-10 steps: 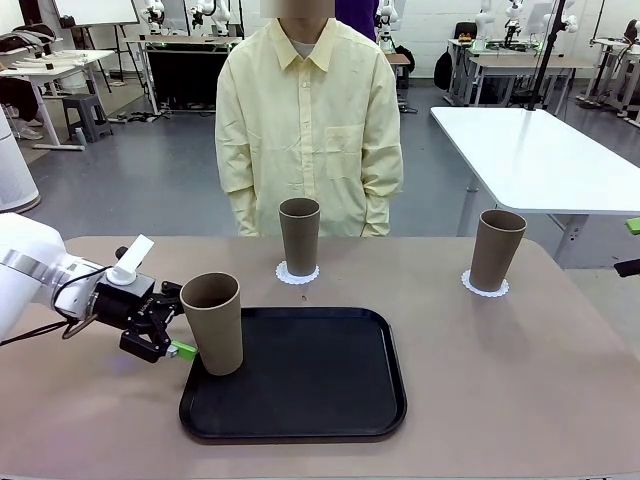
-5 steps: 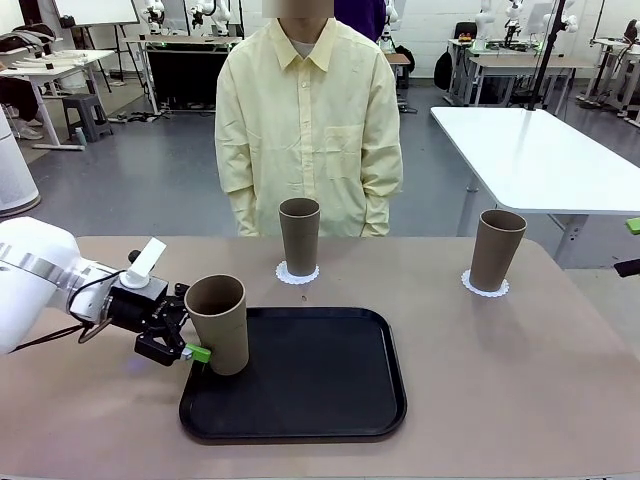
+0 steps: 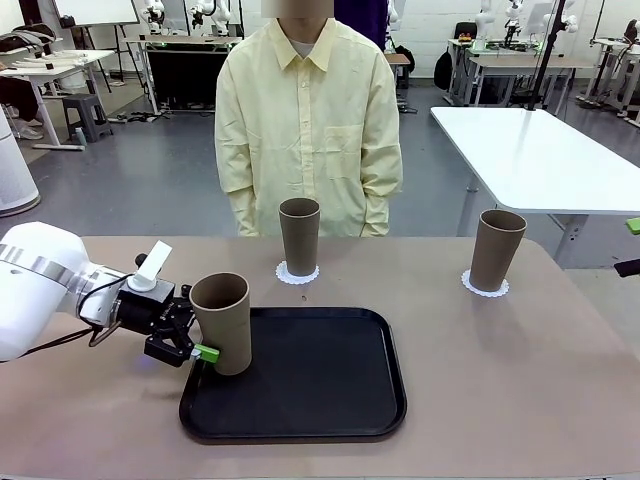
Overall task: Place coasters on the table and set cups on them.
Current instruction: Take one Reusable plastic cup from the Flat Tray and place it on a coaster set by the human.
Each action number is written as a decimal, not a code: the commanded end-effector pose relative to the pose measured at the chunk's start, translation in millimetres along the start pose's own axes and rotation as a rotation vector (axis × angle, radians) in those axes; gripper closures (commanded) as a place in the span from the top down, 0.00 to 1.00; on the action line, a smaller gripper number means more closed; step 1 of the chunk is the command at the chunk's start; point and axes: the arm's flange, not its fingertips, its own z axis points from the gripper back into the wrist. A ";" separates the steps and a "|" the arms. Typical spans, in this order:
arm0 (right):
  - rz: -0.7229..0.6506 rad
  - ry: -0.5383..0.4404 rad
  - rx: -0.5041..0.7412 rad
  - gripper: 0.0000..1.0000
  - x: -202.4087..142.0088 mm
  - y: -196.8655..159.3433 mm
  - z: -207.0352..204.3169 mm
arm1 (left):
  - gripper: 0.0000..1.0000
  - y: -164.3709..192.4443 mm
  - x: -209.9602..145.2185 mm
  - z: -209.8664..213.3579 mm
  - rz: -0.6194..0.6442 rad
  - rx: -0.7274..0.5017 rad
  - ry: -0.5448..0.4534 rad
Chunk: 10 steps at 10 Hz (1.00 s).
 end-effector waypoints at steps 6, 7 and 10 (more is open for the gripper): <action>0.000 0.001 0.003 1.00 0.0 0.3 0.5 | 0.40 6.0 -5.2 -14.6 -0.055 0.017 -0.092; 0.000 0.001 0.003 1.00 0.0 0.3 0.5 | 0.00 5.6 -4.8 -14.2 -0.051 0.016 -0.086; 0.000 0.001 0.003 1.00 0.0 0.3 0.5 | 0.00 -1.1 20.2 -3.4 0.007 0.060 -0.071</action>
